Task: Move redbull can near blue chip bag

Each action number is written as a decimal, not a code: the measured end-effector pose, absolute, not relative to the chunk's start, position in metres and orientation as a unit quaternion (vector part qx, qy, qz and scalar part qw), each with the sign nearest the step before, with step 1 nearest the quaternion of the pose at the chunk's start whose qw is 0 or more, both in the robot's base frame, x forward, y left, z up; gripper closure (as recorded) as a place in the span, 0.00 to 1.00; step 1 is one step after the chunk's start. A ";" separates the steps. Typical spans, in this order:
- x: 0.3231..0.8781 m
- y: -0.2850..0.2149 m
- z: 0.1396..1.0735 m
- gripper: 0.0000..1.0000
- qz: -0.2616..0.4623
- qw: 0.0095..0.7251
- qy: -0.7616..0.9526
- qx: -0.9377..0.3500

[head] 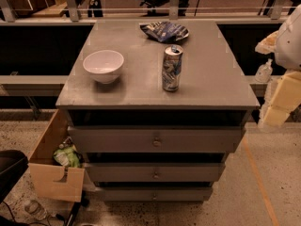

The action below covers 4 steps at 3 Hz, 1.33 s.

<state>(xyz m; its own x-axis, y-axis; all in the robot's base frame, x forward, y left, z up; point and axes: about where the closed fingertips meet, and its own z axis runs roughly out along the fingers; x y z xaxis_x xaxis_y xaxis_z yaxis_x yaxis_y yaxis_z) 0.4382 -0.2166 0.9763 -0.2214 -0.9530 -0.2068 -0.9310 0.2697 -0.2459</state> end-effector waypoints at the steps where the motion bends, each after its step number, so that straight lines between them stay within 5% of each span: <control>1: 0.438 -0.217 0.976 0.00 -0.035 0.159 0.781 -0.603; 4: 0.530 -0.198 0.967 0.00 0.079 0.369 0.734 -0.565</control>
Offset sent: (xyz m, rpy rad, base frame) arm 0.0607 0.0186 -0.0006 0.2994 -0.1544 0.0266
